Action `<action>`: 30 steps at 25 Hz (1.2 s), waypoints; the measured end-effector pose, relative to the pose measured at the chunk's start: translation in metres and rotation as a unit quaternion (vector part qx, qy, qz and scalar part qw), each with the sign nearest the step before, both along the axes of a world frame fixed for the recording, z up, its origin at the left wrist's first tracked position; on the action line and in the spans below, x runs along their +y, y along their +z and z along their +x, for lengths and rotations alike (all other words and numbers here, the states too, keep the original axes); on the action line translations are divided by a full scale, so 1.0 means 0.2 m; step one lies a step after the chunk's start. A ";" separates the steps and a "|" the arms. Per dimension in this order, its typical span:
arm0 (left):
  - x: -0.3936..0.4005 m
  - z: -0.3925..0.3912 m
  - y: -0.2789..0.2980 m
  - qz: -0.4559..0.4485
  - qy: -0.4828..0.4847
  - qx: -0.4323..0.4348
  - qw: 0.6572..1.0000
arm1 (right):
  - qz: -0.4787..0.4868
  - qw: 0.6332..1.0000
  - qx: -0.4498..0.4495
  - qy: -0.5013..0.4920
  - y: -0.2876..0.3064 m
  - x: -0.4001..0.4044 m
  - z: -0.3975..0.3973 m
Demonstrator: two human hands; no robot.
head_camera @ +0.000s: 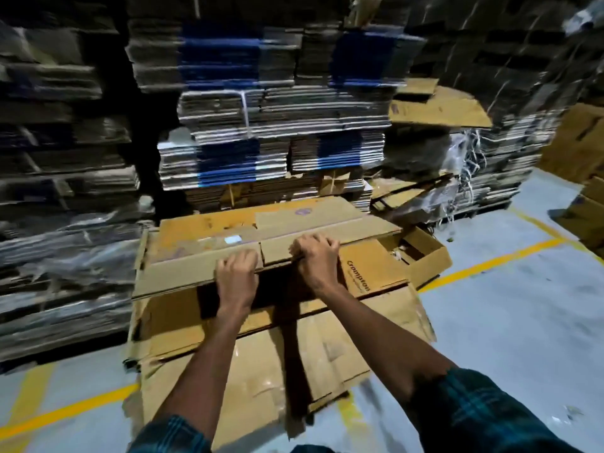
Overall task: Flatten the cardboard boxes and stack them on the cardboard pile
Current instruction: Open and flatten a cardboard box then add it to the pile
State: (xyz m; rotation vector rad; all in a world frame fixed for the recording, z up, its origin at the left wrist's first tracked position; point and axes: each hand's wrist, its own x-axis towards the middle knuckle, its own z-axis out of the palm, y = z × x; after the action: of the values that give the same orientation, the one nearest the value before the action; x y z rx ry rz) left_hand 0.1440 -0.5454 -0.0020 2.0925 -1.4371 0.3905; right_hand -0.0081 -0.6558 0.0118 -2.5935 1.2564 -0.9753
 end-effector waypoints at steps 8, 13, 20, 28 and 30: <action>0.09 0.09 -0.62 0.268 -0.027 0.096 0.958 | 0.292 0.955 0.055 -0.002 -0.55 -0.08 0.00; -0.03 0.02 -0.57 0.273 0.024 0.041 0.961 | 0.308 0.950 0.030 0.041 -0.59 -0.24 0.02; -0.05 -0.03 -0.59 0.308 0.050 0.062 0.948 | 0.354 0.911 0.175 0.121 -0.64 -0.13 -0.07; 0.06 -0.10 -0.54 0.290 0.039 0.065 0.954 | 0.295 0.949 0.057 0.097 -0.70 0.14 -0.17; 0.14 -0.18 -0.48 0.240 0.054 0.174 0.954 | 0.277 0.953 0.026 0.120 -0.63 0.20 -0.20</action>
State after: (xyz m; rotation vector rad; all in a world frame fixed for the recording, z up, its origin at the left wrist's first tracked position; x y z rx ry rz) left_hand 0.1079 -0.5164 -0.0981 2.4673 -1.2951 -0.3135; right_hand -0.0487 -0.6159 -0.1133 -2.2587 1.0051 -0.4294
